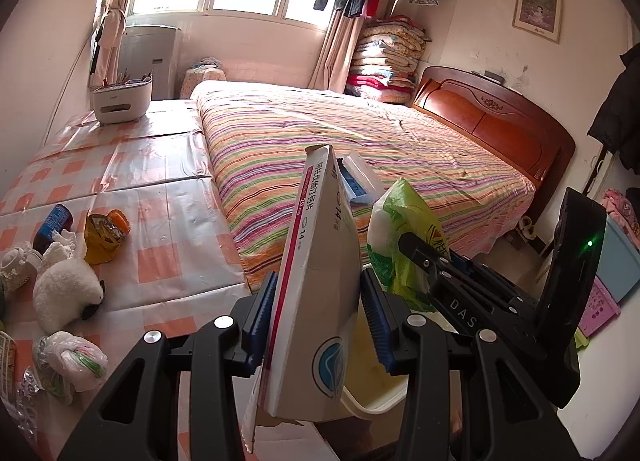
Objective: Collect trash
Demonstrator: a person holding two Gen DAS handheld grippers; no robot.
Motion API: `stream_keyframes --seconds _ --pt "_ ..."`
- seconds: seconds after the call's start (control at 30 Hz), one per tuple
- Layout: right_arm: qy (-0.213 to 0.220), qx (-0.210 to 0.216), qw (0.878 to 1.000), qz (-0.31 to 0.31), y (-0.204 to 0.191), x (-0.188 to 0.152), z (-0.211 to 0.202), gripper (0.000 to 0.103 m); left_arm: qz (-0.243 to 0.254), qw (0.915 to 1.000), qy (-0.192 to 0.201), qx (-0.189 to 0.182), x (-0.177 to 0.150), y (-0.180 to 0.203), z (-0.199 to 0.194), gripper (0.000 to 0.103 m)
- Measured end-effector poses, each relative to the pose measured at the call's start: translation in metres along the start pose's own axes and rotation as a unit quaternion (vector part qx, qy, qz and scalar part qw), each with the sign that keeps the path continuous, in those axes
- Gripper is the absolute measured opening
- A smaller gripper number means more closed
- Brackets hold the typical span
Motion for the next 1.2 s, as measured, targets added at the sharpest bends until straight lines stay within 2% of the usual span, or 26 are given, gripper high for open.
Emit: stream_keyframes --seconds 0.07,0.17,0.3,0.47,0.67,0.93,1.0,1.07,1.2 --pt "0.001 -0.003 1.000 0.006 0.004 -0.001 -0.002 0.025 0.001 1.0000 -0.003 -0.001 -0.001 0.002 0.002 0.041" --pt "0.010 -0.010 1.000 0.017 0.011 -0.001 -0.006 0.047 0.003 1.0000 -0.008 -0.003 -0.002 0.006 0.006 0.041" --pt "0.032 -0.022 0.999 0.035 0.021 0.003 -0.015 0.064 0.006 0.9998 -0.014 -0.009 -0.005 0.013 0.011 0.042" --pt "0.064 -0.029 0.994 0.079 0.043 0.009 -0.029 0.071 0.014 0.9994 -0.025 -0.018 -0.010 0.023 0.019 0.042" --pt "0.091 -0.033 0.990 0.104 0.055 0.012 -0.040 0.074 0.031 0.9978 -0.044 -0.037 -0.016 0.037 0.029 0.043" --pt "0.093 -0.031 0.989 0.113 0.058 0.011 -0.041 0.075 0.062 0.9961 -0.053 -0.034 -0.020 0.055 0.040 0.046" --pt "0.092 -0.030 0.989 0.112 0.058 0.011 -0.040 0.076 0.075 0.9956 -0.051 -0.024 -0.021 0.057 0.041 0.052" --pt "0.092 -0.031 0.989 0.112 0.057 0.010 -0.041 0.076 0.082 0.9956 -0.043 -0.013 -0.020 0.058 0.040 0.067" --pt "0.092 -0.034 0.989 0.113 0.059 0.009 -0.040 0.076 0.098 0.9948 -0.030 0.001 -0.014 0.055 0.034 0.069"
Point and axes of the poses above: each gripper's, at about its wrist camera, not at the fingertips, and z roughly the way its jaws point, y to its right, x to its top, the point moved 4 cm from there along z, roughly the way its jaws point, and after that the axes turned 2 degrees about -y, right-handed, at the moved point
